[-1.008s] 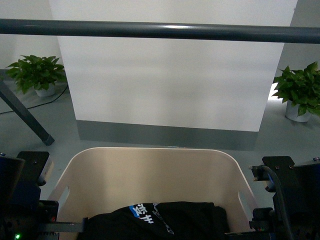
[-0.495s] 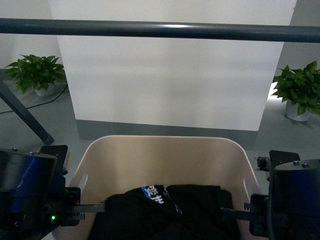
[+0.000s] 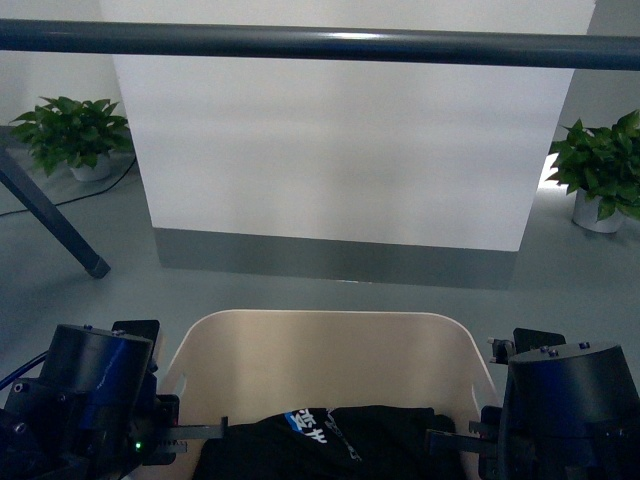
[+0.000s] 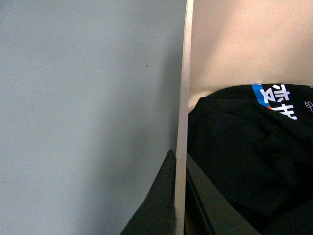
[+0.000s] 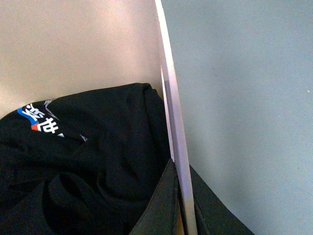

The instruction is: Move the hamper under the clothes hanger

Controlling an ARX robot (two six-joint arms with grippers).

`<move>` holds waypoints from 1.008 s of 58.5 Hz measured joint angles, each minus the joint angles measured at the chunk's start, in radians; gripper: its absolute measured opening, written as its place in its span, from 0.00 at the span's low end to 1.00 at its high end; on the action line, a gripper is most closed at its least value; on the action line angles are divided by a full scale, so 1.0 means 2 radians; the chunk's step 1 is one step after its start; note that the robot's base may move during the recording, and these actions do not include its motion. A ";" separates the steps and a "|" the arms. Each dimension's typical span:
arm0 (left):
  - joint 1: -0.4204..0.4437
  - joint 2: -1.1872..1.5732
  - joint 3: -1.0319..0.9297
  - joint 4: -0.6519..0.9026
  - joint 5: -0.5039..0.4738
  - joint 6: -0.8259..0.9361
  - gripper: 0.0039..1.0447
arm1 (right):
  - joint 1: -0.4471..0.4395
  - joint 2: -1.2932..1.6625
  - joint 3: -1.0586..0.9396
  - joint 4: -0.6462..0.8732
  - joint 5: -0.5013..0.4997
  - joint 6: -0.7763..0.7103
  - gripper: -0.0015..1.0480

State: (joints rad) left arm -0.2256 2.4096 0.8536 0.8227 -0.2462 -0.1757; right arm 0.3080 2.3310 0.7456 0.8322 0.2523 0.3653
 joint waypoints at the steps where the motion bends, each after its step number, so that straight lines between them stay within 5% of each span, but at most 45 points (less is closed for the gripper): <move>1: 0.000 0.001 0.000 0.002 -0.002 0.000 0.04 | 0.000 0.004 0.002 0.002 0.000 0.000 0.03; 59: -0.021 0.060 0.019 0.044 -0.016 -0.023 0.04 | -0.004 0.064 0.027 0.032 0.020 0.002 0.03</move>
State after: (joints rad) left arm -0.2668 2.5305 0.8917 0.9104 -0.2775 -0.2214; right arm 0.2996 2.4599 0.7986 0.8955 0.2928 0.3702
